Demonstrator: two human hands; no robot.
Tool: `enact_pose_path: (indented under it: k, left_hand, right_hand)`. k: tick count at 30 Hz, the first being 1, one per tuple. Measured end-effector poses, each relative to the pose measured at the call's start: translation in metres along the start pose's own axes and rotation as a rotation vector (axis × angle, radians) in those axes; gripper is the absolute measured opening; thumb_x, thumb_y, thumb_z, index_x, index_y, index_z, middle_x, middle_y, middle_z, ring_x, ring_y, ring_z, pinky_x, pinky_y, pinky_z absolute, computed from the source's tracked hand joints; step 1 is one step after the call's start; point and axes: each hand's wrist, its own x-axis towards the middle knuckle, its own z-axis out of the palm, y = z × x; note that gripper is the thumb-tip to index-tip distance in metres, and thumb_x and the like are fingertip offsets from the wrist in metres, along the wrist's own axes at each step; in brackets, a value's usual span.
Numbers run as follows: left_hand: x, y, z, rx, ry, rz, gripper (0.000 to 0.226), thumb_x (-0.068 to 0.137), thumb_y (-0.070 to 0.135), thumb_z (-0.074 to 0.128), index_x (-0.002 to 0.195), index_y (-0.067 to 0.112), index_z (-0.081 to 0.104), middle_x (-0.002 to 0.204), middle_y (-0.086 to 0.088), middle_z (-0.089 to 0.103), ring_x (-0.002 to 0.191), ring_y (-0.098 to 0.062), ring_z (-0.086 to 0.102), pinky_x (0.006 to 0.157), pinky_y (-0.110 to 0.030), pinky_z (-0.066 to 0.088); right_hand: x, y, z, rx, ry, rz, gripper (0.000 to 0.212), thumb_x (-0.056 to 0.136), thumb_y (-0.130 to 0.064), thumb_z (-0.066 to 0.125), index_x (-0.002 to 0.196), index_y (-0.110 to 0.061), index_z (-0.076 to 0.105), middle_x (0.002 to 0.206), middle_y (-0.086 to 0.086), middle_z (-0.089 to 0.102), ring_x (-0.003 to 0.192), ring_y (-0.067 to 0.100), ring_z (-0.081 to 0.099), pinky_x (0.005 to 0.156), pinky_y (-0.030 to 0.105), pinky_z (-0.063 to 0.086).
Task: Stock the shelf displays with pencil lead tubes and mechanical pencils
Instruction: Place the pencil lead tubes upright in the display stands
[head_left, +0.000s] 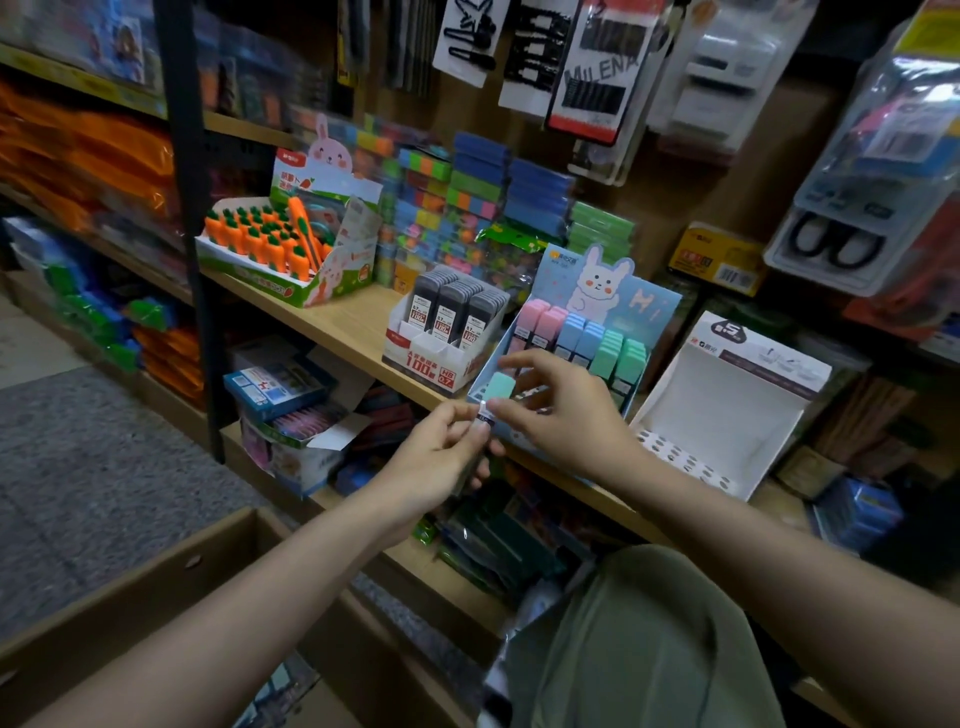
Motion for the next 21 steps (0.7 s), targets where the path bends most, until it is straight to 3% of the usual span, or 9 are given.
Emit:
enact_pose_path:
  k: [4, 8, 11, 14, 18, 21]
  left_hand:
    - [0.001, 0.001, 0.001, 0.061, -0.035, 0.073, 0.015, 0.1, 0.022, 0.048, 0.112, 0.019, 0.057, 0.09, 0.003, 0.072, 0.077, -0.01, 0.066, 0.068, -0.021, 0.053]
    - [0.011, -0.006, 0.004, 0.292, 0.093, 0.132, 0.014, 0.094, 0.033, 0.059, 0.108, 0.03, 0.058, 0.106, 0.012, 0.063, 0.095, 0.004, 0.06, 0.081, -0.021, 0.052]
    - [0.018, -0.016, 0.001, 0.363, 0.296, 0.075, 0.032, 0.089, 0.035, 0.066, 0.116, 0.033, 0.051, 0.12, 0.013, 0.047, 0.1, 0.005, 0.053, 0.084, -0.016, 0.046]
    - [0.024, -0.025, -0.005, 0.488, 0.354, 0.057, 0.046, 0.087, 0.039, 0.068, 0.127, 0.031, 0.048, 0.122, 0.015, 0.041, 0.107, 0.001, 0.046, 0.091, -0.022, 0.039]
    - [0.035, -0.029, -0.003, 0.499, 0.38, 0.087, 0.055, 0.088, 0.041, 0.066, 0.136, 0.025, 0.046, 0.12, 0.018, 0.043, 0.112, -0.001, 0.044, 0.088, -0.022, 0.037]
    - [0.041, -0.033, 0.002, 0.511, 0.399, 0.114, 0.052, 0.088, 0.04, 0.066, 0.136, 0.024, 0.049, 0.118, 0.018, 0.046, 0.108, 0.001, 0.043, 0.086, -0.021, 0.038]
  right_hand:
    - [-0.001, 0.0, -0.004, 0.089, 0.042, 0.038, 0.027, 0.081, -0.026, 0.078, 0.105, -0.028, 0.066, 0.098, -0.009, 0.067, 0.076, 0.001, 0.068, 0.076, 0.029, 0.059]
    - [0.002, 0.01, -0.049, 0.161, 0.151, 0.038, 0.026, 0.079, -0.016, 0.08, 0.101, -0.022, 0.067, 0.094, -0.001, 0.07, 0.078, 0.011, 0.072, 0.076, 0.036, 0.061]
    - [-0.001, 0.029, -0.092, 0.061, 0.251, 0.002, 0.027, 0.078, -0.018, 0.08, 0.1, -0.028, 0.066, 0.092, -0.005, 0.071, 0.079, 0.009, 0.072, 0.076, 0.034, 0.061]
    - [-0.006, 0.054, -0.107, -0.063, 0.301, 0.016, 0.027, 0.079, -0.021, 0.081, 0.1, -0.029, 0.066, 0.089, -0.004, 0.07, 0.078, 0.008, 0.07, 0.075, 0.032, 0.059]
    - [-0.006, 0.076, -0.094, -0.115, 0.357, -0.009, 0.026, 0.079, -0.021, 0.08, 0.098, -0.03, 0.064, 0.088, -0.014, 0.067, 0.077, -0.008, 0.064, 0.063, 0.005, 0.049]
    - [-0.002, 0.085, -0.082, -0.123, 0.373, -0.003, 0.027, 0.079, -0.021, 0.08, 0.097, -0.031, 0.064, 0.086, -0.013, 0.067, 0.075, -0.002, 0.065, 0.066, 0.014, 0.055]
